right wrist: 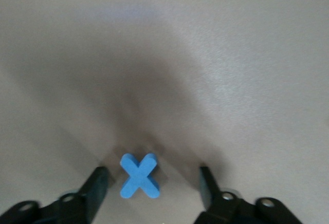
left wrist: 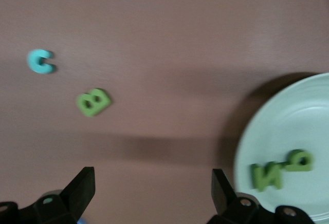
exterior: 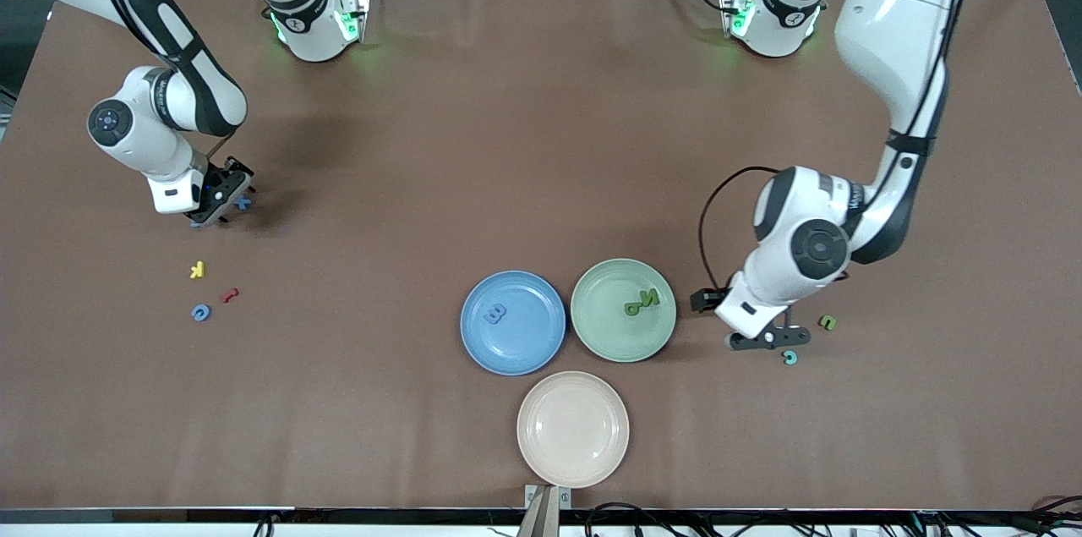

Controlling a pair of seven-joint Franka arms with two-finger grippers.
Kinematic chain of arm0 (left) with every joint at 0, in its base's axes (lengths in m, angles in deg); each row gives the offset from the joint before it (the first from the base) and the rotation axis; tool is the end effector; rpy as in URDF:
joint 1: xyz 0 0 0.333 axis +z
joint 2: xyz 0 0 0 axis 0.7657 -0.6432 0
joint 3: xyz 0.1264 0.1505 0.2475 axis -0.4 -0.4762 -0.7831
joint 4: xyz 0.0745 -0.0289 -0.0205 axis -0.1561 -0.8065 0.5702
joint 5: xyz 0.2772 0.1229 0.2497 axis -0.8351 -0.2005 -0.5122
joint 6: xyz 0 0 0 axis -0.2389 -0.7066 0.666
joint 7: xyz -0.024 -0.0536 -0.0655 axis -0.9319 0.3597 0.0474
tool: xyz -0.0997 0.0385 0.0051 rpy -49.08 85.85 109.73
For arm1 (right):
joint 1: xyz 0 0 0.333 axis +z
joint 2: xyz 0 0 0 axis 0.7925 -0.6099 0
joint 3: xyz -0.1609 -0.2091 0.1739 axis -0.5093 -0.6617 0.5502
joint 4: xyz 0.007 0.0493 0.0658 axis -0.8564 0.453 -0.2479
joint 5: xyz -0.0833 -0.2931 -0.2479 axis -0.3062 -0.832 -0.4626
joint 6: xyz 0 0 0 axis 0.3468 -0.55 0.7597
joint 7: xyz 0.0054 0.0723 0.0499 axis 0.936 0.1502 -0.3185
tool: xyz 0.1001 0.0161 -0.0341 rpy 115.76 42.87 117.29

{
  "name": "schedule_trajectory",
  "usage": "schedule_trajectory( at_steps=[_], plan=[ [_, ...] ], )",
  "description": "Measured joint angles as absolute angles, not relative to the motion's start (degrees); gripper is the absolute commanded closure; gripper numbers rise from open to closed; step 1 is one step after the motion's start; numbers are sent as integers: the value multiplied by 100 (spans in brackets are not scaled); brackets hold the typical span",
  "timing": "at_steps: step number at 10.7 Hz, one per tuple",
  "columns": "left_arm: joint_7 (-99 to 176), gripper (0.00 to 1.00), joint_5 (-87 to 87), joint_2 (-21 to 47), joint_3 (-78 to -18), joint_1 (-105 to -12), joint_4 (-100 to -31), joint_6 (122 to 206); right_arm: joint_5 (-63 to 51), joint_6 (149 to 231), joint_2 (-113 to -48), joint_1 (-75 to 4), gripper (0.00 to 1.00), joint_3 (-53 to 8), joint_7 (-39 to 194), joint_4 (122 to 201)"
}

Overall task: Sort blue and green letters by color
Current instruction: 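Grasp the blue x with the right gripper while the left gripper withdraws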

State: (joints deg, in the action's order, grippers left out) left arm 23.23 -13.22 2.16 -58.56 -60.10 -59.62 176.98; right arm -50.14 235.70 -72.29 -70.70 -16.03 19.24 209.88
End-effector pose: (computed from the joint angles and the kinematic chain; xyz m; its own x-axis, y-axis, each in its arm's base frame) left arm 0.6605 -0.2008 0.2534 0.9989 0.0470 -0.0004 0.0469 -0.9984 0.0299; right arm 0.4270 -0.1237 0.1646 0.5970 0.8012 -0.0414 0.8016 -0.5977 -0.0085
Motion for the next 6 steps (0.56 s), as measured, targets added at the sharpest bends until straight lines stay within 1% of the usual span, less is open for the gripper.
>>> schedule_trajectory(
  at_steps=[4, 6],
  plan=[
    [3828, 0, -2291, 427, -5276, -4716, -6414, 17659, -5010, 23586, -7139, -7073, 100, -1599, 1925, 20983],
    [4730, 0, -2411, 429, -5177, -4255, -6514, 17659, -5009, 23586, -7137, -7076, 100, -1595, 1925, 20984]
  ],
)
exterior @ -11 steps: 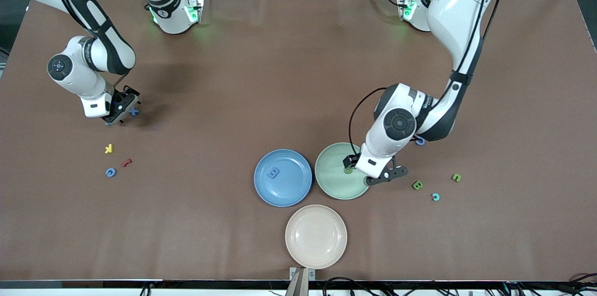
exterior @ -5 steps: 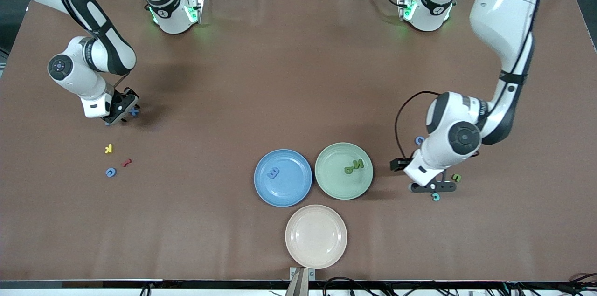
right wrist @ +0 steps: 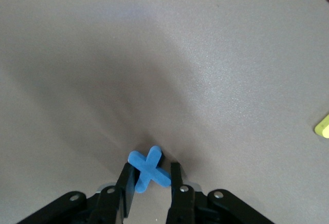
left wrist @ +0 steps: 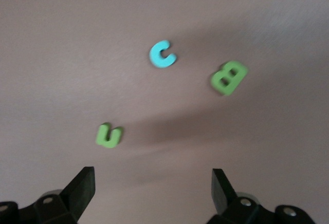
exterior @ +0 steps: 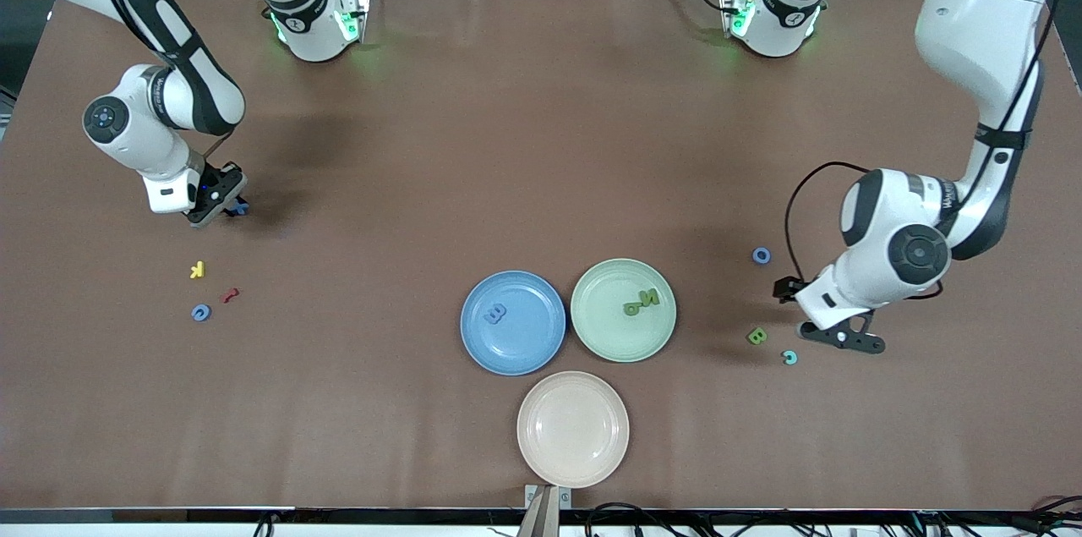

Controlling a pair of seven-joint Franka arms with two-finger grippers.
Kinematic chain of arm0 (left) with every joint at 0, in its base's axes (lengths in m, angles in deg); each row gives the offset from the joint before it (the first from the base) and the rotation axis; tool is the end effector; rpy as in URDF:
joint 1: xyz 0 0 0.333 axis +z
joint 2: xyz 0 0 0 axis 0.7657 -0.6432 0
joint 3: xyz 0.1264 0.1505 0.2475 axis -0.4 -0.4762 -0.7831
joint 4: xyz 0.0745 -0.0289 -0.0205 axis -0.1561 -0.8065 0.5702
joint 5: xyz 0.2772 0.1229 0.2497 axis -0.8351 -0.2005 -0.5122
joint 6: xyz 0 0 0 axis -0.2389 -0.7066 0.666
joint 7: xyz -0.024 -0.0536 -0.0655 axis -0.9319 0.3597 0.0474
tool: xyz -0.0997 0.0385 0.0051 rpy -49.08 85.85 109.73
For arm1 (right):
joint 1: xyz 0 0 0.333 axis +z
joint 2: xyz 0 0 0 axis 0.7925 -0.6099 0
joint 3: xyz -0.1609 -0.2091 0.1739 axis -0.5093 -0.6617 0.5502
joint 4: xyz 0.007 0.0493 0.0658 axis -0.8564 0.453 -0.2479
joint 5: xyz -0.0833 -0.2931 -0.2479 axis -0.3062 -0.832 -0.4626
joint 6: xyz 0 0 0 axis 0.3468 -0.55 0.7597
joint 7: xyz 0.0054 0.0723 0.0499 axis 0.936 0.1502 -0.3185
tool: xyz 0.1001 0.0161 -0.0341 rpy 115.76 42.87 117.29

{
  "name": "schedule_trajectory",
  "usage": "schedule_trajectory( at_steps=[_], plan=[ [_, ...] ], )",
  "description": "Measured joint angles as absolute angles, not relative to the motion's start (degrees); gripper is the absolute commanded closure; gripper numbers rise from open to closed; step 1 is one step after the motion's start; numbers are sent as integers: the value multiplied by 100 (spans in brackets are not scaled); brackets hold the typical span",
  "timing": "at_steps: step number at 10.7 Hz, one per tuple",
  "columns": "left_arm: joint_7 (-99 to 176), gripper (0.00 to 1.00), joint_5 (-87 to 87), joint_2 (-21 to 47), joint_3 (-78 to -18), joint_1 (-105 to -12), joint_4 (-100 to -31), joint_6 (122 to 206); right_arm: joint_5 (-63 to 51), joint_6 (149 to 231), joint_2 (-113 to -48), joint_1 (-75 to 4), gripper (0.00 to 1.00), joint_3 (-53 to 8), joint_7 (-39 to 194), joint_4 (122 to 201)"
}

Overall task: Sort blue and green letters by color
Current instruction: 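Grasp the blue x with the right gripper while the left gripper withdraws, then drop the blue x in the blue plate while the left gripper grasps green u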

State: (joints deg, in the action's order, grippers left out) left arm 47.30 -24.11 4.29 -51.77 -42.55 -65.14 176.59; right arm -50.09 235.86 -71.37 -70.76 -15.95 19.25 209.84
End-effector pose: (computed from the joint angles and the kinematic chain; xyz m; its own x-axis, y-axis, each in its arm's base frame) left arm 0.6627 -0.0619 0.2443 0.9555 -0.2922 -0.0407 -0.2940 -0.9546 -0.0486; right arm 0.4302 -0.1245 0.1722 0.5982 0.8006 -0.0342 0.8013 -0.5982 0.0097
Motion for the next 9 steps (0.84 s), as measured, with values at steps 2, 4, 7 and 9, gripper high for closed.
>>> schedule_trajectory(
  at_steps=[2, 4, 7, 9],
  plan=[
    [5644, 0, -2416, 429, -5136, -3885, -6588, 17664, -5009, 23602, -7148, -7076, 100, -1570, 1925, 20959],
    [6424, 0, -2417, 428, -4992, -3500, -6680, 17848, -4882, 23646, -7174, -7076, 100, -1386, 1961, 20842],
    [7151, 0, -2417, 338, -4897, -3192, -7072, 18680, -4212, 23656, -7182, -6909, 100, -776, 2394, 20473],
    [7326, 0, -2417, 255, -4849, -3173, -7123, 18834, -4160, 23607, -7185, -6412, 100, -697, 3284, 20270]
  ],
)
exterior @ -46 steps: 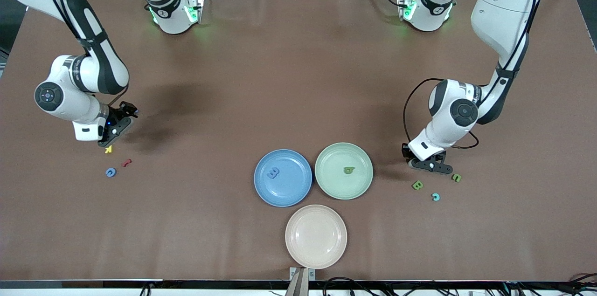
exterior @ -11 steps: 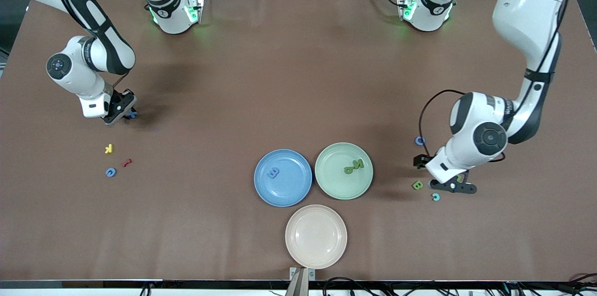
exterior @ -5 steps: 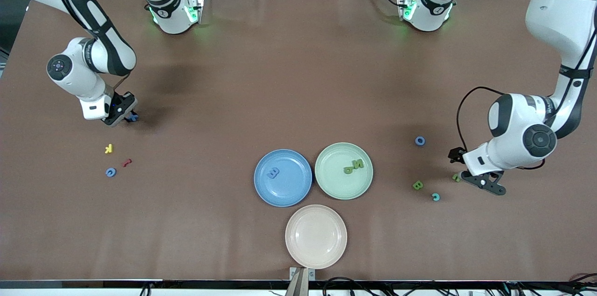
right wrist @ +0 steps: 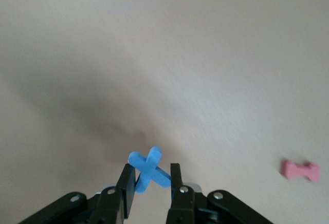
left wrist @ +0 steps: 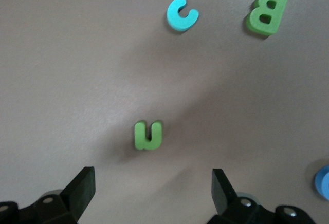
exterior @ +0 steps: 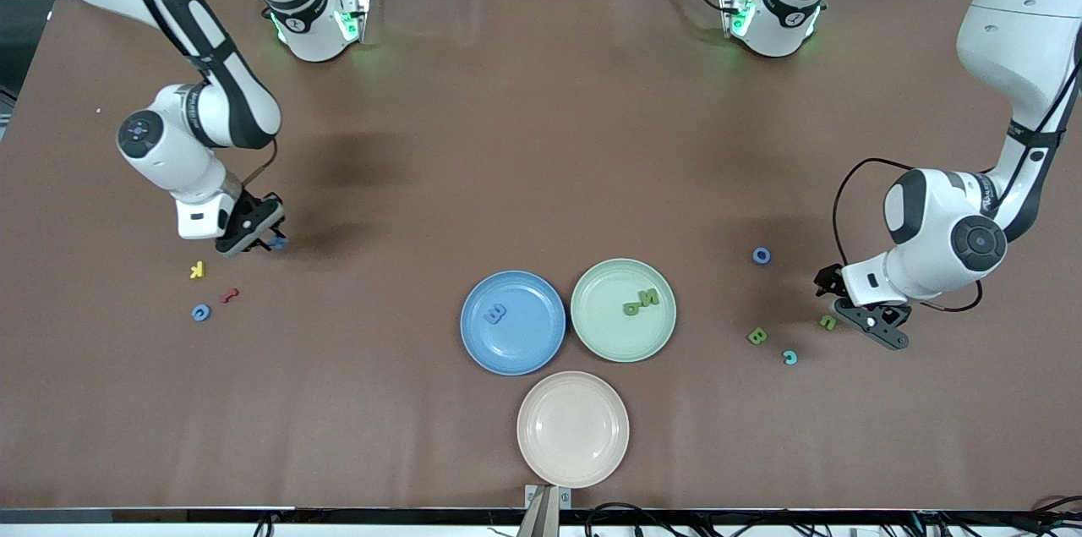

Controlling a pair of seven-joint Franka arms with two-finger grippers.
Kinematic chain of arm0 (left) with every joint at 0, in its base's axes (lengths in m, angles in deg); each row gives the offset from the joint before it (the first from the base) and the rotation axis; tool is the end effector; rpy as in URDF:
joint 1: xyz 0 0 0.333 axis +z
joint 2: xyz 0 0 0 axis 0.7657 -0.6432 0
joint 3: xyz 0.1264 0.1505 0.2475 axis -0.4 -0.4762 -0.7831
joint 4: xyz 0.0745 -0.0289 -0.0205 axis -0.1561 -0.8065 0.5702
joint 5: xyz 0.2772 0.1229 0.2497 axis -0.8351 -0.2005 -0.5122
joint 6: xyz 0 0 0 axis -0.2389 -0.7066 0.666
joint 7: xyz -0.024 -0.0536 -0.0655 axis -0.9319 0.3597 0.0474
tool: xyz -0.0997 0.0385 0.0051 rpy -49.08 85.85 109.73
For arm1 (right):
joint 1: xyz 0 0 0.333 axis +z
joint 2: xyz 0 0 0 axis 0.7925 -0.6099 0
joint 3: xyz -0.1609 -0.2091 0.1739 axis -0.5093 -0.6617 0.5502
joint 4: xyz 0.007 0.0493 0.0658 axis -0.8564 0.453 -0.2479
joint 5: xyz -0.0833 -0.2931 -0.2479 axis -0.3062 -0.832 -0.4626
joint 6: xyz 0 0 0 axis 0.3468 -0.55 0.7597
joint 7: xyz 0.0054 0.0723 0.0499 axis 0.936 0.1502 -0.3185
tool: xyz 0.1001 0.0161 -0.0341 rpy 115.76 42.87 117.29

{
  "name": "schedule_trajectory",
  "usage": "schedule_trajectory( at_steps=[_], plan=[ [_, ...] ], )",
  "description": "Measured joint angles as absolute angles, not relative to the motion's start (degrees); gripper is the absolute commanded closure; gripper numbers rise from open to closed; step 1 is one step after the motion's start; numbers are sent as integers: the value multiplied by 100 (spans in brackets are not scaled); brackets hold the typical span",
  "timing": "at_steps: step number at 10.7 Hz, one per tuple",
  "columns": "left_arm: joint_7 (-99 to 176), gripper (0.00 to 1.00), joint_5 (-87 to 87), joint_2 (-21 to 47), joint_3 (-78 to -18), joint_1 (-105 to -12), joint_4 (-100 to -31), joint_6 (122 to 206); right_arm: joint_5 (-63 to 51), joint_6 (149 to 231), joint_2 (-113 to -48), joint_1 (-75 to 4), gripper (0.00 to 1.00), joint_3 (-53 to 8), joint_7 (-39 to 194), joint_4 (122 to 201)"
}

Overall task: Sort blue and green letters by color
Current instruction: 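Drop the blue x in the blue plate while the left gripper grasps green u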

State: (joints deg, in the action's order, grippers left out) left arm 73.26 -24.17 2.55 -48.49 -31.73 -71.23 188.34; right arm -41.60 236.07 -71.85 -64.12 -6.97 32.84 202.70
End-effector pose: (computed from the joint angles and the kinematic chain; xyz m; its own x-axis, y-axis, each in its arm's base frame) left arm 0.6501 0.0159 0.2053 0.8070 -0.5886 0.0483 -0.5887 -0.8082 -0.0137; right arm 0.5010 -0.0105 0.2098 0.6776 0.7258 0.1183 0.7255 -0.6861 0.0540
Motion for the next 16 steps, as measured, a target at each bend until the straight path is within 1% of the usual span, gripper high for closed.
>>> schedule_trajectory(
  at_steps=[4, 7, 8, 10, 11, 12, 13, 15, 16],
  plan=[
    [7337, 0, -2436, 121, -4793, -3209, -7120, 18982, -4144, 23480, -7214, -5365, 100, -671, 5387, 20001],
    [7341, 0, -2613, 35, -4799, -3198, -7111, 19078, -4138, 23473, -7374, -4601, 100, -663, 6900, 19695],
    [7341, 0, -2645, 10, -4802, -3195, -7096, 19098, -4136, 23459, -7426, -4361, 100, -663, 7359, 19573],
    [7341, 1, -2675, -50, -4802, -3196, -7040, 19114, -4134, 23150, -7582, -3971, 100, -662, 8145, 19118],
    [7341, 17, -2697, -88, -4805, -3195, -7020, 19151, -4133, 22944, -7694, -3828, 100, -664, 8481, 18798],
    [7342, 45, -2704, -119, -4809, -3193, -7010, 19201, -4132, 22751, -7831, -3682, 100, -665, 8833, 18449],
    [7342, 59, -2705, -148, -4810, -3192, -7001, 19217, -4131, 22578, -8002, -3503, 100, -665, 9252, 18076],
    [7342, 63, -2705, -182, -4805, -3192, -6977, 19232, -4128, 22405, -8316, -3186, 100, -666, 10079, 17505],
    [7342, 68, -2705, -176, -4802, -3195, -6953, 19232, -4128, 22348, -8476, -3078, 100, -666, 10359, 17230]
  ],
)
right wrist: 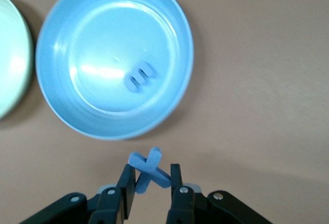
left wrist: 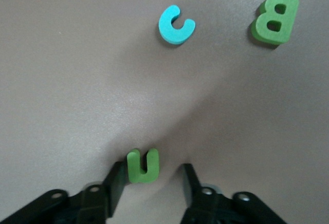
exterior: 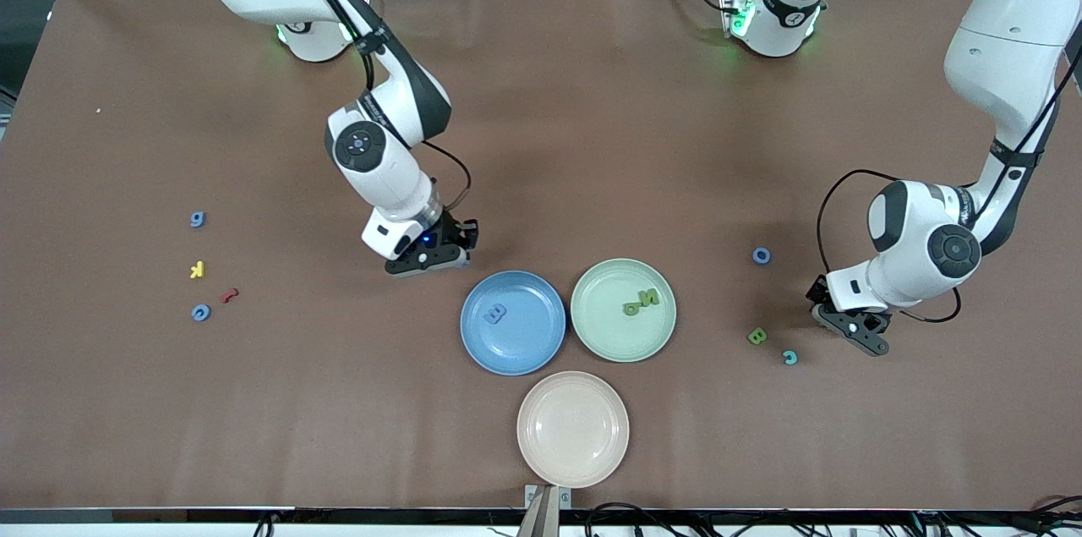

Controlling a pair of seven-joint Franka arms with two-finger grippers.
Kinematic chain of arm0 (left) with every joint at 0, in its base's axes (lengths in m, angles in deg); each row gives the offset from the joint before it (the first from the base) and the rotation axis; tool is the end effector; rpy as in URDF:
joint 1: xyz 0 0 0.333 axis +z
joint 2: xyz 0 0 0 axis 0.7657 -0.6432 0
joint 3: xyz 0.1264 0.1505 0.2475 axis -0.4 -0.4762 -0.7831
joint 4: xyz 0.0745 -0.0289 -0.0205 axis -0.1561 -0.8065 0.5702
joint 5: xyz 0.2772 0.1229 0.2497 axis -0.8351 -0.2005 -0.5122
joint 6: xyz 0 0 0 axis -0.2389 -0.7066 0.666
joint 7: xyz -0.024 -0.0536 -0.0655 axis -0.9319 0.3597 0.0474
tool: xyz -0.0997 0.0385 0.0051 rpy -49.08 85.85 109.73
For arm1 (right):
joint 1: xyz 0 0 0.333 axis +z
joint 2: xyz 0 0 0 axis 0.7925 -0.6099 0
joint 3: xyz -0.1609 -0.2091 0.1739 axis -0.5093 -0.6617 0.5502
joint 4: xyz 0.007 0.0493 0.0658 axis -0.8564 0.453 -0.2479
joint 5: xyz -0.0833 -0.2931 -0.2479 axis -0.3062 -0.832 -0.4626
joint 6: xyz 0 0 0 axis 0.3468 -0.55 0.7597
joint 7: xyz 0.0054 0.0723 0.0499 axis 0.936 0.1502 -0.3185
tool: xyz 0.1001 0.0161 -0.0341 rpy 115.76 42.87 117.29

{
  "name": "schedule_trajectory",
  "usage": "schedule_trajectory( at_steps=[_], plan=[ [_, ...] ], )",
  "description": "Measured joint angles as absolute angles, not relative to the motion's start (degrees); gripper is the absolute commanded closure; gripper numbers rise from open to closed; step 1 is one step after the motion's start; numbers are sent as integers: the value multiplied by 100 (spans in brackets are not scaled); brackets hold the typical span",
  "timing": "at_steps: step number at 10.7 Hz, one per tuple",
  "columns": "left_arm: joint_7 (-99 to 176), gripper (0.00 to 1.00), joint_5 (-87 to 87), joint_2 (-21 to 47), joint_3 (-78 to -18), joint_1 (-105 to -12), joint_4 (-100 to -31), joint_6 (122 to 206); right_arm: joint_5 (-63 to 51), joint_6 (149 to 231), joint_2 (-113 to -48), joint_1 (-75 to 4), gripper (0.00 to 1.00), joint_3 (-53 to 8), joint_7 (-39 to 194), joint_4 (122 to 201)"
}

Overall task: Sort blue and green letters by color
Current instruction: 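Drop the blue x in the blue plate while the left gripper grasps green u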

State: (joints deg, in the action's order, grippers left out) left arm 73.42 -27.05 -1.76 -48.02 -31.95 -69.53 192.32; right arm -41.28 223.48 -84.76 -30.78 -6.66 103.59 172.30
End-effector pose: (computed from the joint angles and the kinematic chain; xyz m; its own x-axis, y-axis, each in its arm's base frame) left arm 0.6574 0.0068 0.1774 0.7777 -0.6238 0.0777 -0.6236 -0.7812 -0.0300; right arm 0.5551 0.3401 0.2639 0.9797 0.1302 0.1525 0.1558 -0.9730 -0.1700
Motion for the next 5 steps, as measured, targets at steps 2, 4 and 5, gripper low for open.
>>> schedule_trajectory(
  at_steps=[2, 4, 5],
  plan=[
    [7341, 80, -2705, -172, -4799, -3196, -6934, 19232, -4128, 22321, -8817, -2861, 100, -667, 10820, 16605],
    [7341, 81, -2705, -163, -4791, -3197, -6932, 19230, -4128, 22310, -9170, -2646, 100, -667, 11180, 15970],
    [7312, 82, -2705, -164, -4791, -3195, -6931, 19233, -4128, 22305, -9323, -2611, 100, -668, 11242, 15776]
  ],
)
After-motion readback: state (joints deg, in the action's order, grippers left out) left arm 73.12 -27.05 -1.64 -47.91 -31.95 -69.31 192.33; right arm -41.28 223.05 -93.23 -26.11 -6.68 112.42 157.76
